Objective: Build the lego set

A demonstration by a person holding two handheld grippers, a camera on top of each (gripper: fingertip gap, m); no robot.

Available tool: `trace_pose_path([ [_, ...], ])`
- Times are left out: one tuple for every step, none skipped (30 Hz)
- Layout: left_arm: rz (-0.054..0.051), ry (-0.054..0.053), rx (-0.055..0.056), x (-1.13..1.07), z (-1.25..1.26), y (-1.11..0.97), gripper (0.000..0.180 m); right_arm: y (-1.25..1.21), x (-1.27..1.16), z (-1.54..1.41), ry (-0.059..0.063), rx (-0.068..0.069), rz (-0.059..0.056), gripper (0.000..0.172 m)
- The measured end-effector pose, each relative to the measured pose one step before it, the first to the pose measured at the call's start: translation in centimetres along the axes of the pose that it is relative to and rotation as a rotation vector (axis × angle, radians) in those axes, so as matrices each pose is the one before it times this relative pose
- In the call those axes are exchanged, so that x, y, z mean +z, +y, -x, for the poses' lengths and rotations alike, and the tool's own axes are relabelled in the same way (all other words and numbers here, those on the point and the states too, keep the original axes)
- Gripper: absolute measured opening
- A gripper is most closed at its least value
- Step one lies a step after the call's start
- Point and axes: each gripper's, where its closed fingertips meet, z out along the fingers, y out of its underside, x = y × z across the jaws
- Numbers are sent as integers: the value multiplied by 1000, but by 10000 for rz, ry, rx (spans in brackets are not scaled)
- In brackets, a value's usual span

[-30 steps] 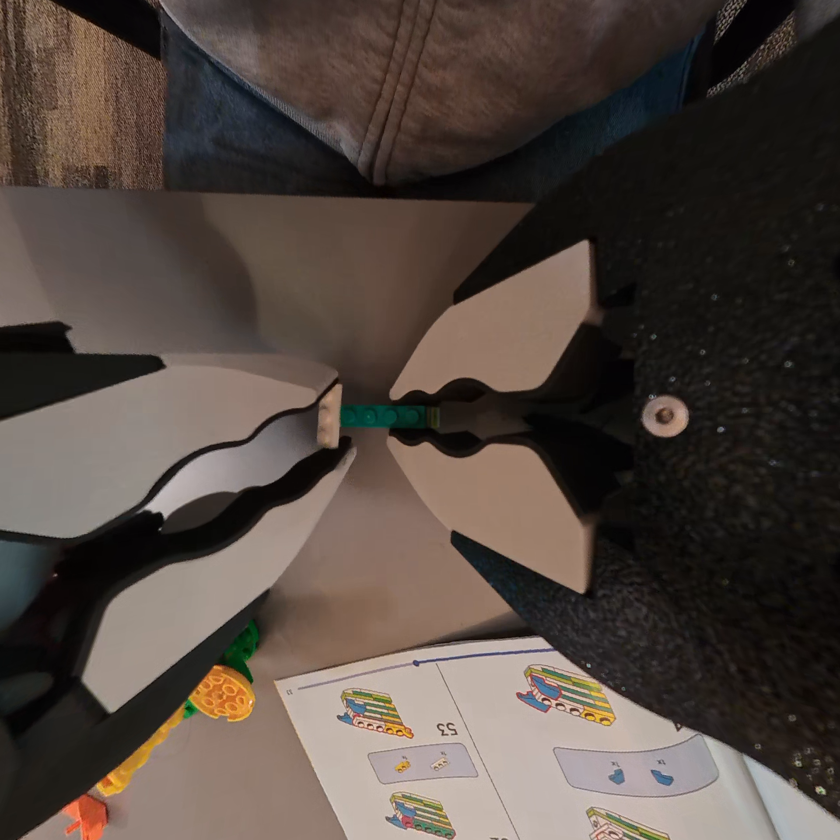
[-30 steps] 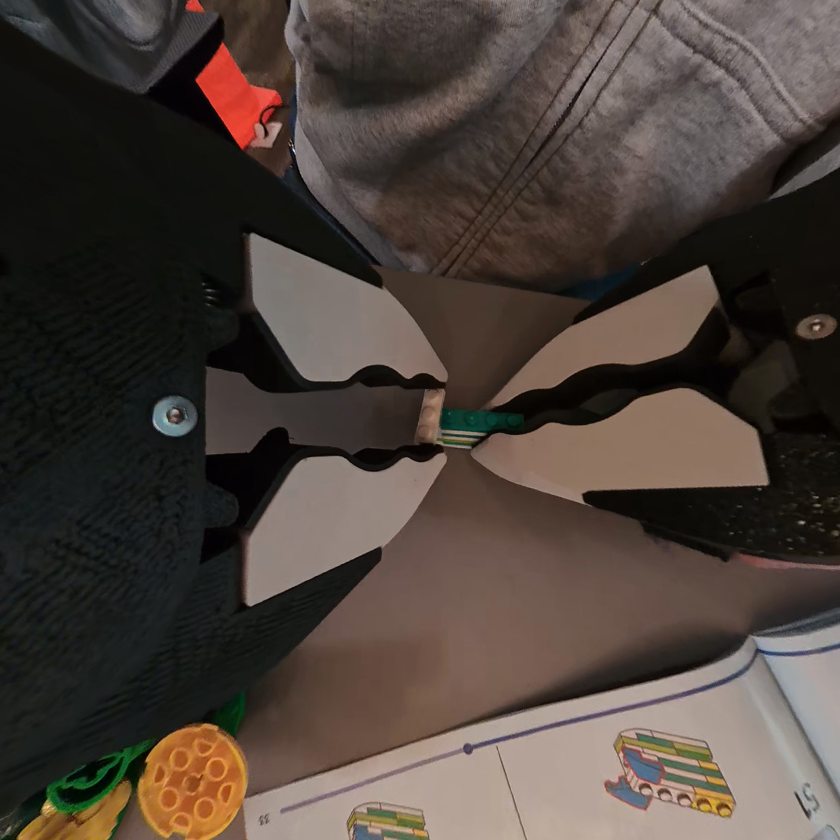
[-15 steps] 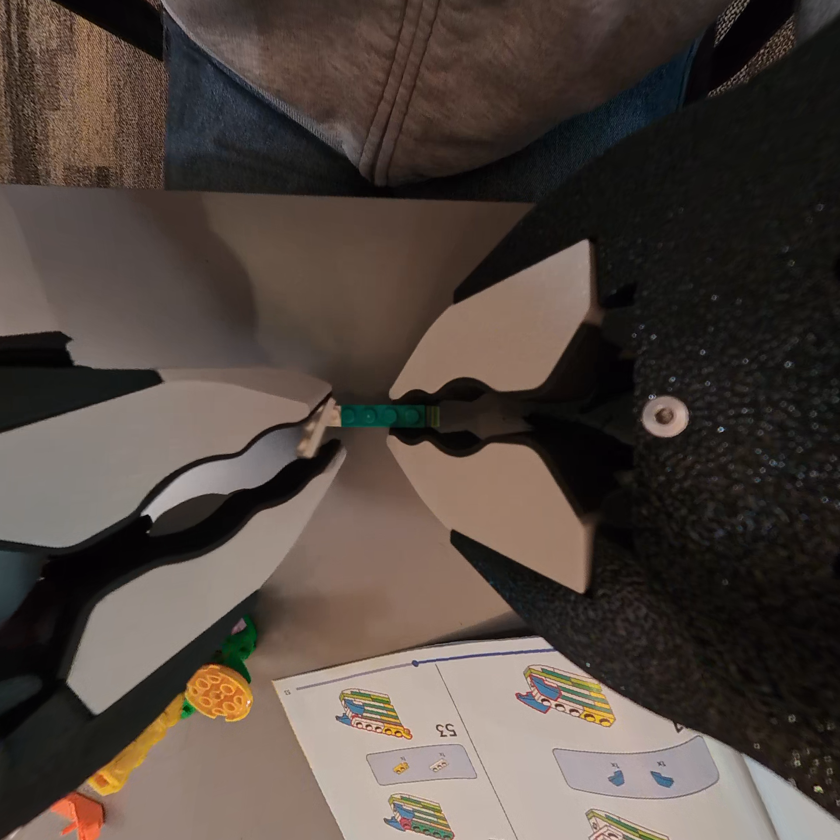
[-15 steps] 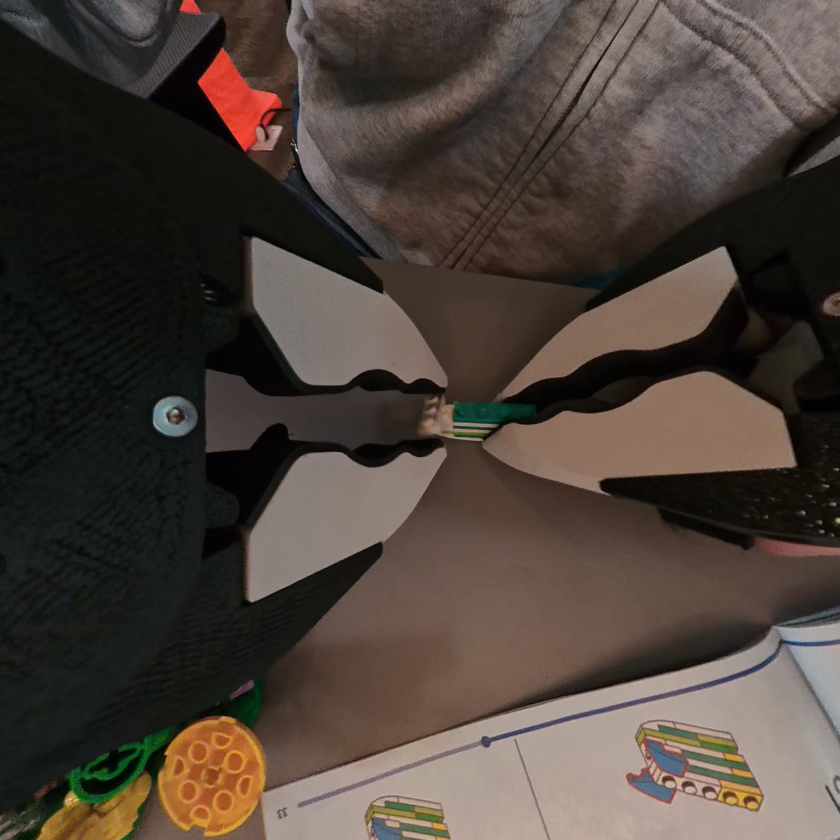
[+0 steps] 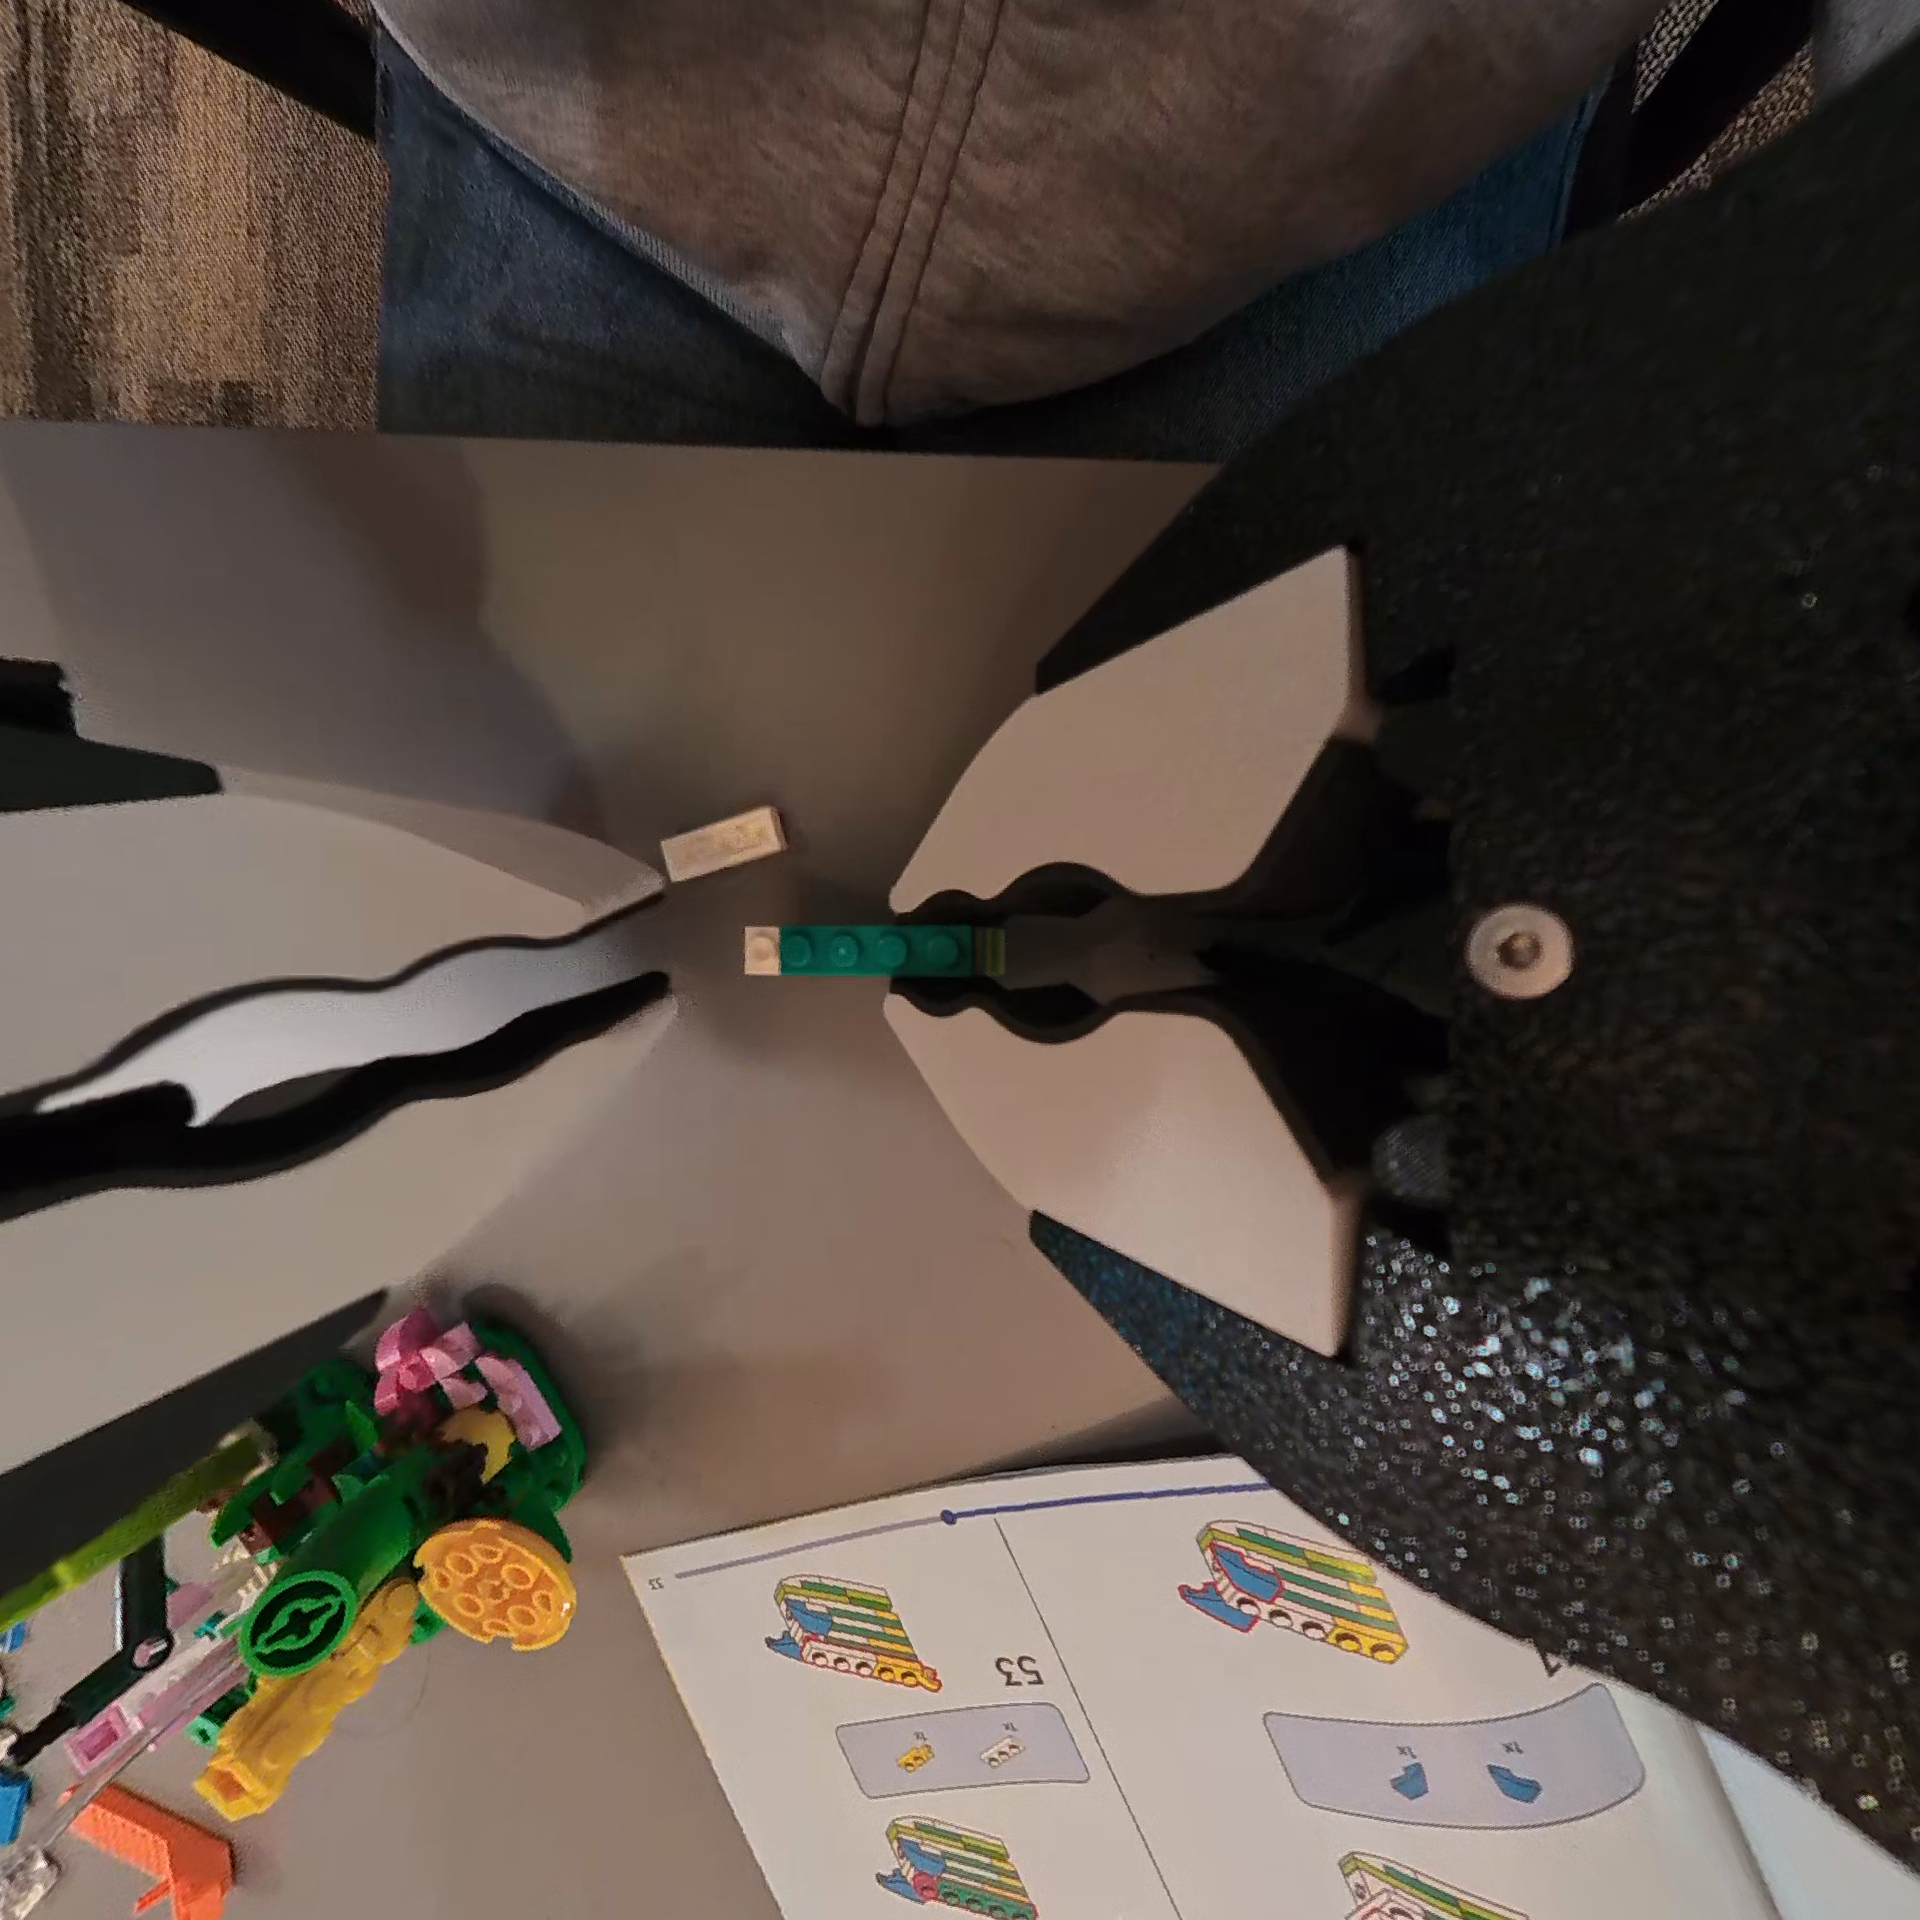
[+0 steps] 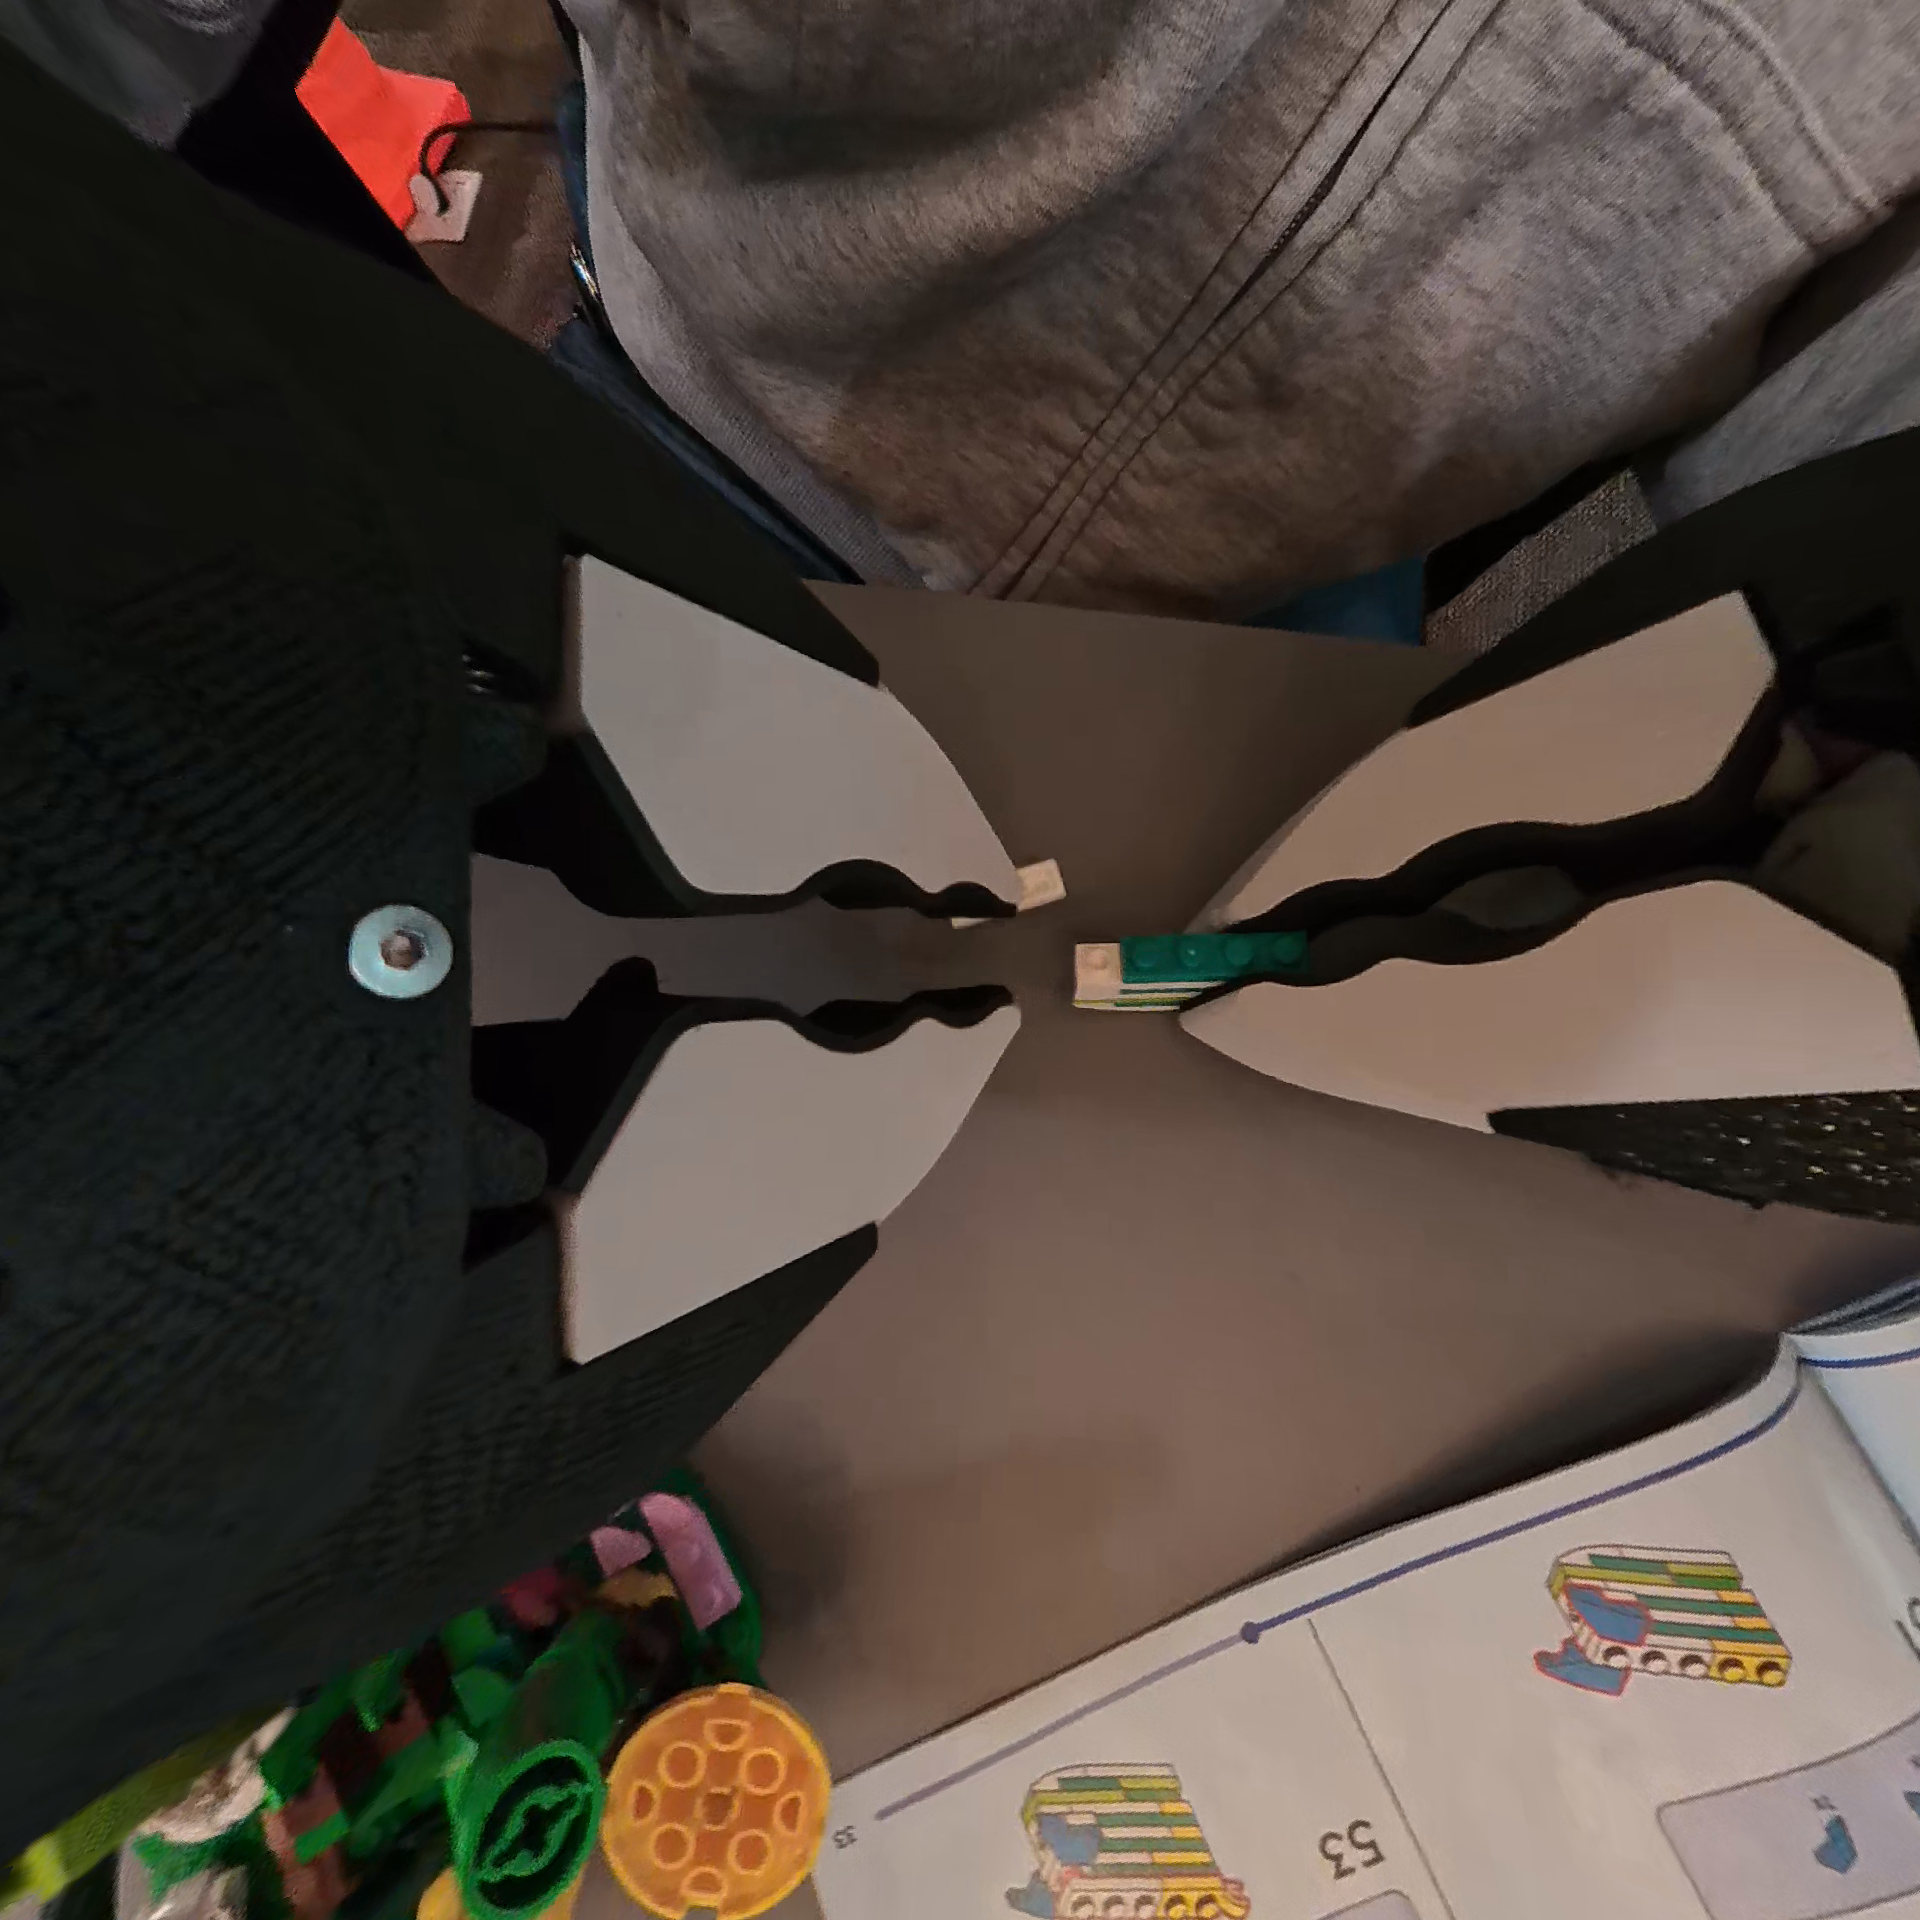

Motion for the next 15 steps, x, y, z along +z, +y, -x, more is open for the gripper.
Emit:
trace_pose_path([
  [0, -1, 2, 0, 3, 0, 9, 141, -142, 3, 170, -26, -19, 13],
  [1, 5, -6, 7, 0, -4, 9, 195, -72, -40, 261, -91, 14, 14],
  [1, 8, -9, -1, -7, 3, 9, 251, -20, 151, 185, -123, 48, 16],
  [0, 5, -5, 0, 0, 2, 9, 234, 23, 202, 156, -90, 39, 17],
  [0, 4, -6, 7, 1, -4, 9, 123, 35, 100, 219, -81, -40, 18],
  [1, 6, -8, -1, 6, 4, 9, -27, 17, -12, 279, -90, -147, 19],
  [0, 6, -9, 7, -3, -4, 9, -140, 20, -79, 281, -82, -214, 20],
  [1, 9, -12, -1, 9, 6, 9, -310, 19, -159, 302, -60, -333, 22],
  [1, 12, -15, 7, -5, -2, 9, -447, 40, -175, 269, -39, -409, 22],
  [1, 10, -14, -1, 6, 6, 9, -451, 71, -141, 217, -5, -392, 22],
  [1, 6, -14, 7, -6, -4, 9, -334, 128, 39, 53, 14, -278, 22],
  [0, -2, -3, 0, 0, 0, 9, -208, 203, 29, 28, 10, -152, 22],
  [-1, -5, 8, -7, 1, 3, 9, -113, 250, 49, -2, -20, -67, 22],
  [-5, 28, 15, 10, -46, -2, 9, -54, 263, 37, 1, -50, -8, 22],
  [-6, 33, 27, -2, -64, -8, 9, -55, 251, -25, 39, -80, -5, 22],
])
